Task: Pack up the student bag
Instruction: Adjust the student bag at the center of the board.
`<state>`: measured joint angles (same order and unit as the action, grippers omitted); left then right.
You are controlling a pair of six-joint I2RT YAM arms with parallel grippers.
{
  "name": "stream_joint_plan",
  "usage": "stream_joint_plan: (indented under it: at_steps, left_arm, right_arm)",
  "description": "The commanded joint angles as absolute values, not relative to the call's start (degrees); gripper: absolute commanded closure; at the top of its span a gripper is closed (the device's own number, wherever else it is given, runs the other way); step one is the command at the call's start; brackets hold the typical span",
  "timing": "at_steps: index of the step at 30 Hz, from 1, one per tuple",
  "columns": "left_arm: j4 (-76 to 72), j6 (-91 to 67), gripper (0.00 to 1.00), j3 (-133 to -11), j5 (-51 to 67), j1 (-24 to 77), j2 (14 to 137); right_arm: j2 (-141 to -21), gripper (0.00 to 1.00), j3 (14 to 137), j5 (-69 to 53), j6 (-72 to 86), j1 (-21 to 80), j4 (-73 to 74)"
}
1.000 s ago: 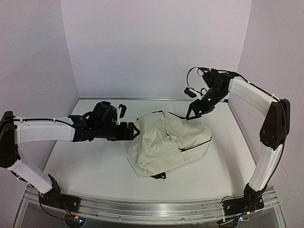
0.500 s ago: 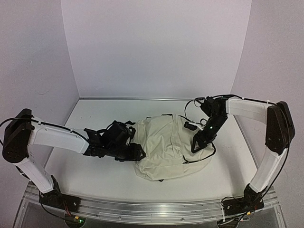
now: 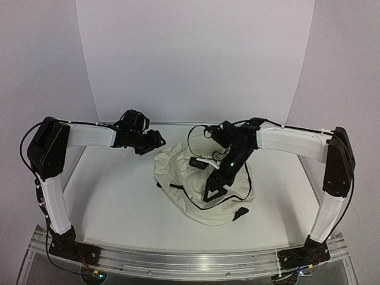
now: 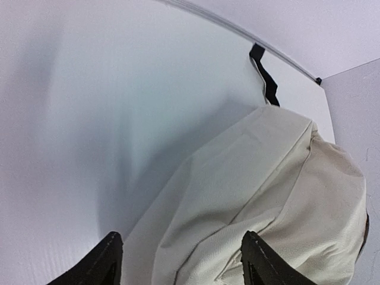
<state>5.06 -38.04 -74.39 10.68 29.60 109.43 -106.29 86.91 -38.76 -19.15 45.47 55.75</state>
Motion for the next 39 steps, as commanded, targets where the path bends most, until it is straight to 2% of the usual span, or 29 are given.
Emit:
stream_joint_plan:
  at_steps: [1, 4, 8, 14, 19, 22, 26, 32, 35, 39]
  left_arm:
    - [8.64, -32.03, 0.27, -76.72, 9.41, 29.57, 103.02]
    - [8.76, -31.94, 0.22, -71.63, 7.85, 31.01, 96.80]
    - [8.95, -33.81, 0.13, -65.14, 5.23, 36.91, 90.53]
    - [5.31, -42.15, 0.11, -56.47, 4.33, 44.58, 86.78]
    - [0.08, -47.52, 0.11, -51.44, 5.57, 47.77, 89.43]
    - [-4.98, -48.60, 0.11, -50.14, 6.35, 47.80, 92.33]
    - [-6.80, -44.08, 0.12, -54.05, 7.64, 43.99, 98.25]
    - [-7.59, -40.01, 0.24, -62.97, 15.18, 32.59, 107.40]
    - [-2.44, -36.03, 0.25, -68.27, 14.27, 30.51, 108.69]
    - [2.68, -34.09, 0.20, -66.35, 12.21, 30.67, 101.58]
  right_arm:
    - [-100.07, 0.17, 92.31, -40.52, -14.63, 40.33, 56.09]
    - [-99.18, 0.16, 92.48, -40.12, -12.39, 32.38, 56.05]
    - [-101.07, 0.16, 93.61, -32.68, -12.18, 24.15, 55.62]
    - [-106.95, 0.17, 96.18, -27.75, -14.11, 19.74, 55.03]
    - [-110.65, 0.23, 93.47, -36.08, -14.85, 19.47, 55.04]
    - [-112.48, 0.29, 89.05, -43.22, -14.27, 19.66, 55.03]
    - [-111.52, 0.35, 83.83, -46.26, -14.85, 21.23, 54.33]
    - [-107.14, 0.45, 80.30, -49.29, -13.42, 25.94, 53.68]
    - [-105.20, 0.38, 81.29, -48.58, -11.40, 26.55, 53.42]
    - [-101.33, 0.27, 81.67, -44.47, -9.25, 24.52, 53.26]
